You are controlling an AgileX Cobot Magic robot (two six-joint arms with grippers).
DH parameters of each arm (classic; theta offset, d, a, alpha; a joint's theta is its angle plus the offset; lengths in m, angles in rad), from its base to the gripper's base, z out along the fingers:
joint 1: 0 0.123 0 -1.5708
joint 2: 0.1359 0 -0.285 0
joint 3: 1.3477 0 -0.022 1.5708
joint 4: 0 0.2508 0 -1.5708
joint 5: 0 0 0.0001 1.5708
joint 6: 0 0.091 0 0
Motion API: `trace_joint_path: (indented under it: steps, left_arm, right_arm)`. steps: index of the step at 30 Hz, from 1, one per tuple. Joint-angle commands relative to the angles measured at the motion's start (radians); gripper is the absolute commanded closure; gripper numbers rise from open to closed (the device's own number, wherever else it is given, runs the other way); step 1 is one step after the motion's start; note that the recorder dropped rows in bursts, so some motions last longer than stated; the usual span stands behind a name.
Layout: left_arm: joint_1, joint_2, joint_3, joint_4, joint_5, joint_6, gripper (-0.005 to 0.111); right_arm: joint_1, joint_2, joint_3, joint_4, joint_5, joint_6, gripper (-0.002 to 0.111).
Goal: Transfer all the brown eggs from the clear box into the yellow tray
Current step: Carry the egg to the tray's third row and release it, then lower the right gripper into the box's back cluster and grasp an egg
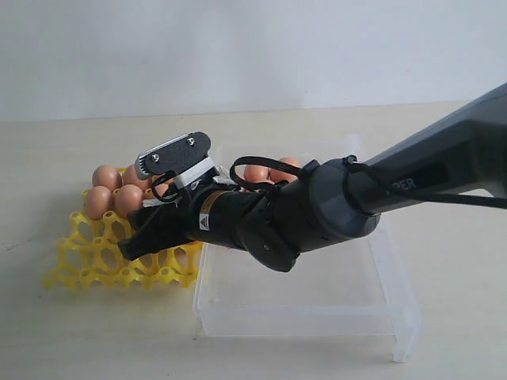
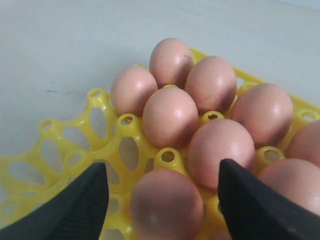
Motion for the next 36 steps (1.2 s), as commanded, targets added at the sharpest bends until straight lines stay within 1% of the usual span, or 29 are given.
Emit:
trace_joint_path:
  steps: [1,3,5,7,10,11,13,19,24,30,36]
  left_arm:
    - [-0.006,-0.006,-0.004,0.000,-0.006,-0.006,0.107]
    - [-0.006,-0.006,-0.004,0.000,-0.006,-0.006,0.107]
    - [-0.006,-0.006,-0.004,0.000,-0.006,-0.006,0.107]
    - [-0.006,-0.006,-0.004,0.000,-0.006,-0.006,0.107]
    - [-0.006,-0.006,-0.004,0.000,-0.006,-0.006,0.107]
    - [-0.006,-0.006,-0.004,0.000,-0.006,-0.006,0.107]
    - [-0.006,-0.006,-0.004,0.000,-0.006,-0.006,0.107]
    - [-0.006,-0.006,-0.004,0.000,-0.006,-0.006,0.107]
    - [-0.006,-0.006,-0.004,0.000,-0.006,-0.006,0.107]
    - [-0.006,-0.006,-0.004,0.000,-0.006,-0.006,0.107]
    - [-0.006,-0.006,-0.004,0.000,-0.006,-0.006,0.107]
  right_arm:
    - [0.001,-0.139,-0.005,-0.003,0.148,-0.007,0.047]
    - [-0.001,-0.216,-0.005,0.003,0.278,0.004,0.047]
    - [-0.003,-0.281,-0.005,0.065,0.411,0.046,0.047]
    - [-0.017,-0.329,-0.005,0.131,0.520,0.118,0.047]
    - [-0.062,-0.343,-0.005,0.127,0.629,0.253,0.047]
    - [-0.082,-0.339,-0.005,0.116,0.651,0.287,0.047]
    - [-0.113,-0.320,-0.005,0.097,0.659,0.295,0.047]
    - [-0.158,-0.240,-0.022,0.083,0.599,0.295,0.047]
    - [-0.173,-0.159,-0.107,0.060,0.667,0.289,0.047]
    - [-0.184,-0.079,-0.225,0.034,0.824,0.287,0.047]
    - [-0.184,-0.025,-0.321,0.030,0.918,0.278,0.047]
